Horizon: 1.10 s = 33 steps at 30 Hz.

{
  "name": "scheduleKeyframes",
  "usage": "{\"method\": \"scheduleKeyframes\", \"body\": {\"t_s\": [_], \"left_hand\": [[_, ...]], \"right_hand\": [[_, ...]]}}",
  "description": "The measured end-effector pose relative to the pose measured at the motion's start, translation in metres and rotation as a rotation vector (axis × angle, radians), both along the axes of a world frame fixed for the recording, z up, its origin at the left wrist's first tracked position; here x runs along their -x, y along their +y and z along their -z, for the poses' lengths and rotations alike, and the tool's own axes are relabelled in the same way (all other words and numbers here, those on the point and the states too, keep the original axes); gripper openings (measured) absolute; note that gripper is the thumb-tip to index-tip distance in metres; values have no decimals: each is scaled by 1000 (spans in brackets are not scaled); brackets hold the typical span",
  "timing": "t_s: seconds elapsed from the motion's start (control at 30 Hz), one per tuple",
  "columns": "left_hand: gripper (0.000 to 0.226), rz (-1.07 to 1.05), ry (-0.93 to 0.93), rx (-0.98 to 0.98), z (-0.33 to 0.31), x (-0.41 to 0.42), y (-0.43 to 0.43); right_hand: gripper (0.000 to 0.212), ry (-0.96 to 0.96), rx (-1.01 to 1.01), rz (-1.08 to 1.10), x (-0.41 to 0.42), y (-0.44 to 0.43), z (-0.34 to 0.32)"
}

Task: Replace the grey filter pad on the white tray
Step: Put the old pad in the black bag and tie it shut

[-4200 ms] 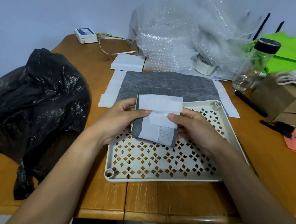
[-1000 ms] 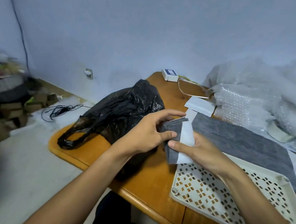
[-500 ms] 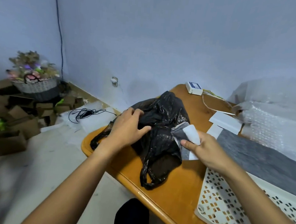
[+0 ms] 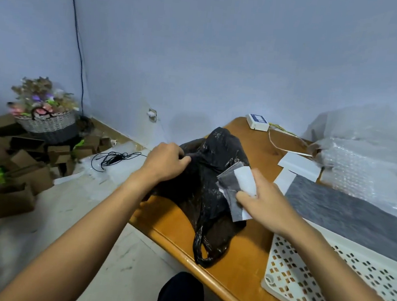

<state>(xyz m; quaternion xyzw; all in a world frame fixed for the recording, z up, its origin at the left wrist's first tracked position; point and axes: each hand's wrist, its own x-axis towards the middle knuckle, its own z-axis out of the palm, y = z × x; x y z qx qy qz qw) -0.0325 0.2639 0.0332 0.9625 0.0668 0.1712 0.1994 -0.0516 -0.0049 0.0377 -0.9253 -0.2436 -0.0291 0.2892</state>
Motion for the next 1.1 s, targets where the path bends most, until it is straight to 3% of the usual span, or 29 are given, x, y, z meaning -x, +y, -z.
{"method": "scheduleKeyframes", "body": {"t_s": [0.13,0.3,0.43,0.57,0.63,0.87,1.0,1.1], "left_hand": [[61,74,7,168,-38,3,-17],[58,180,80,348,-68,15,-34],[58,221,110,435,-89,24,-39],[53,274,121,464,-105,30,-35],[53,322,121,488,-108,31,-34],[11,298,38,460,-99,24,-40],[33,333,64,393,-103,25,-50],[49,318,91,351,-111,27,-59]], "right_hand": [[19,-130,86,-124,17,21,-11],[36,-421,204,-98,24,42,-11],[30,-475,214,-66,36,55,-13],[34,-534,473,-48,38,57,-10],[33,-505,496,-19,37,54,-10],[34,-477,477,79,30,51,-8],[45,-557,437,74,15,53,-5],[51,-647,534,-9,6,64,1]]}}
